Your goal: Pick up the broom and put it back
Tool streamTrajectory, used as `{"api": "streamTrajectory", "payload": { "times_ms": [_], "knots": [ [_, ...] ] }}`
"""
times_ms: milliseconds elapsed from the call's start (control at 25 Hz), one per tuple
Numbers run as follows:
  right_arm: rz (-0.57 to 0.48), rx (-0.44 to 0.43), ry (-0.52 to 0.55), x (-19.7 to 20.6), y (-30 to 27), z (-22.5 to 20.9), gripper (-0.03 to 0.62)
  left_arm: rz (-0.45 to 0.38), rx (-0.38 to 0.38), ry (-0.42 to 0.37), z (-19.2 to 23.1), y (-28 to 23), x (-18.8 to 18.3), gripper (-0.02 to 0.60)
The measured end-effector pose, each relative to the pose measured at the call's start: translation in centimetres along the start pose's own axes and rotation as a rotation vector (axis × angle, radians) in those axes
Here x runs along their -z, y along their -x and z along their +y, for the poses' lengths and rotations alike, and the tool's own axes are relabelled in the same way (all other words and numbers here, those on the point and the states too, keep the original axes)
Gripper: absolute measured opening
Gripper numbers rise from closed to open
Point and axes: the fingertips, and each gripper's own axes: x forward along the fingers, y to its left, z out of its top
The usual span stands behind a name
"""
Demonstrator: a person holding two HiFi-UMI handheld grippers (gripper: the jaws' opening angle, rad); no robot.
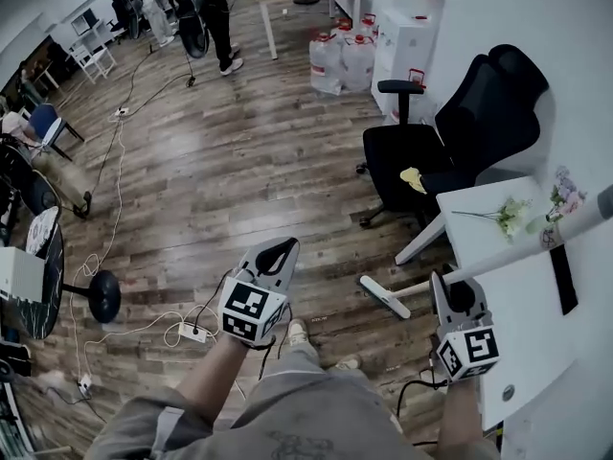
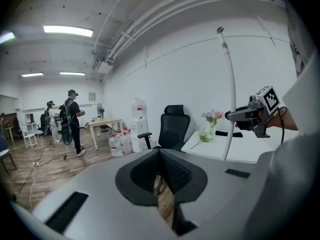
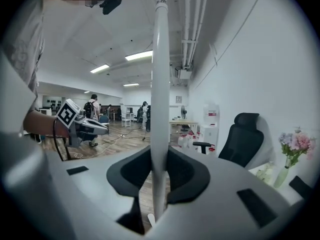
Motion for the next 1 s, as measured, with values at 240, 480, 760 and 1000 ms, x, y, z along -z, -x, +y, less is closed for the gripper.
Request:
{"api": "streamTrajectory", "payload": {
  "times_ms": [240, 480, 760, 1000],
  "knots": [
    [0.039, -0.091, 0.032, -0.9, -5.8, 3.0, 0.100, 0.000, -0.066, 0.032, 5.8, 0.8, 1.1, 0.017],
    [0.073, -0.118, 0.070, -1.3, -10.9, 5.3, 0.100, -0.010, -0.078, 0.097, 10.4, 1.3, 2.1, 0.017],
    [0.055, -0.099, 0.045, -1.5, -13.5, 5.7, 0.100, 0.008, -0.127, 0.096, 13.2, 2.7, 2.9, 0.017],
    [0.147, -0.186, 0.053, 0.9, -14.7, 4.6, 0.100, 0.051, -0.184, 0.122, 13.5, 2.5, 4.6, 0.017]
  ]
}}
